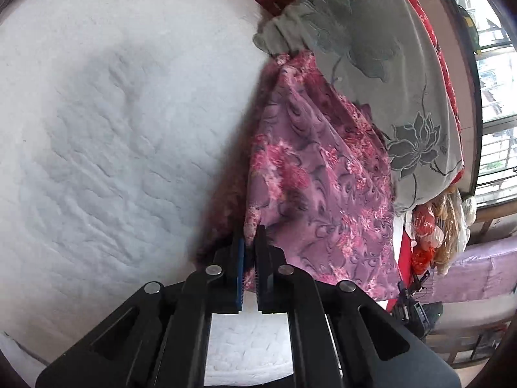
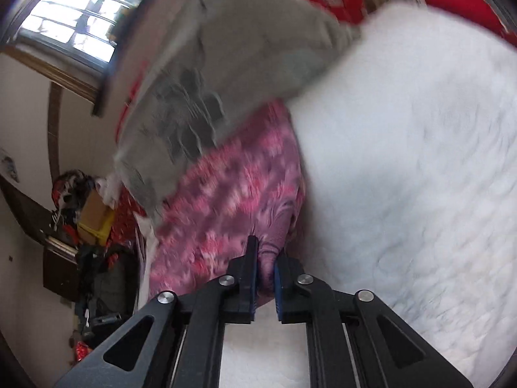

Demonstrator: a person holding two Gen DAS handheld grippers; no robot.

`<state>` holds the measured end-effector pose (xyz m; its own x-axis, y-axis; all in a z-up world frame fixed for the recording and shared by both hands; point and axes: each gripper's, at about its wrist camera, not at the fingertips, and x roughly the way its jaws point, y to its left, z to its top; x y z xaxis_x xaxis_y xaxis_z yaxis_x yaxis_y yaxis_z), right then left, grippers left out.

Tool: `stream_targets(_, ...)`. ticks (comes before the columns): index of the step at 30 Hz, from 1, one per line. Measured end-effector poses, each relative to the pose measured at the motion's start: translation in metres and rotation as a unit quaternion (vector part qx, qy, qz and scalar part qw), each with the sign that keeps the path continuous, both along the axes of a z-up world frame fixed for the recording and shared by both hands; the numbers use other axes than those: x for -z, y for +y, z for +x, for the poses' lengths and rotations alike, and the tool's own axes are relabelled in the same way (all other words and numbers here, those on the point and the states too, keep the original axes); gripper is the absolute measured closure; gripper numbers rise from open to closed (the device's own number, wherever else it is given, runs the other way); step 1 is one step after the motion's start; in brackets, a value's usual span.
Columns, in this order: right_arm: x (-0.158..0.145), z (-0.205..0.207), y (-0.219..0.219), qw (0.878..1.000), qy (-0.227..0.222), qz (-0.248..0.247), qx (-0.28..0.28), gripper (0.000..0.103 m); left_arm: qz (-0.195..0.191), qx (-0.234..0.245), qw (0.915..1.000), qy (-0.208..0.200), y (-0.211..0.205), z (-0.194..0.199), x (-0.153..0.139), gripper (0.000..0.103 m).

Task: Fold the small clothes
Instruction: 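Open both tools and release the folded shirt onto the bed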

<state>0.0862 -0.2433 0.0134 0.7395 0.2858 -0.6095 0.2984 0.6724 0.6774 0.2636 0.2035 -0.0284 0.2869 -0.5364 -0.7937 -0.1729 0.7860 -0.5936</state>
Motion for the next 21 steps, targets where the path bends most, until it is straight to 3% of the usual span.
stream_targets(6, 0.029, -0.012, -0.011, 0.998, 0.055, -0.015, 0.016, 0.100, 0.039, 0.015, 0.9989, 0.022, 0.006, -0.006, 0.014, 0.100)
stream_targets(11, 0.049, -0.014, -0.017, 0.996, 0.080, -0.012, 0.036, 0.100, 0.071, 0.013, 0.9974, 0.002, 0.017, -0.005, -0.006, 0.100)
stream_targets(15, 0.033, -0.021, -0.016, 0.993, 0.091, -0.027, 0.070, 0.092, 0.021, 0.031, 0.9989, -0.028, 0.024, -0.026, -0.024, 0.100)
stream_targets(17, 0.031, -0.033, -0.013, 0.995, 0.066, 0.022, 0.065, 0.088, -0.020, 0.045, 0.9980, -0.039, 0.017, -0.040, -0.028, 0.098)
stream_targets(18, 0.032, -0.037, -0.010, 0.996, 0.058, 0.047, 0.059, 0.080, -0.041, 0.050, 0.9969, -0.045, 0.011, -0.050, -0.028, 0.094)
stream_targets(19, 0.035, -0.041, -0.004, 0.995, 0.054, 0.066, 0.051, 0.073, -0.054, 0.050, 0.9961, -0.047, 0.006, -0.054, -0.027, 0.083)
stream_targets(20, 0.038, -0.043, 0.003, 0.994, 0.055, 0.080, 0.041, 0.059, -0.064, 0.052, 0.9955, -0.046, 0.000, -0.057, -0.024, 0.074)
stream_targets(21, 0.043, -0.043, 0.014, 0.993, 0.059, 0.094, 0.029, 0.056, -0.070, 0.053, 0.9952, -0.043, -0.009, -0.059, -0.019, 0.059)
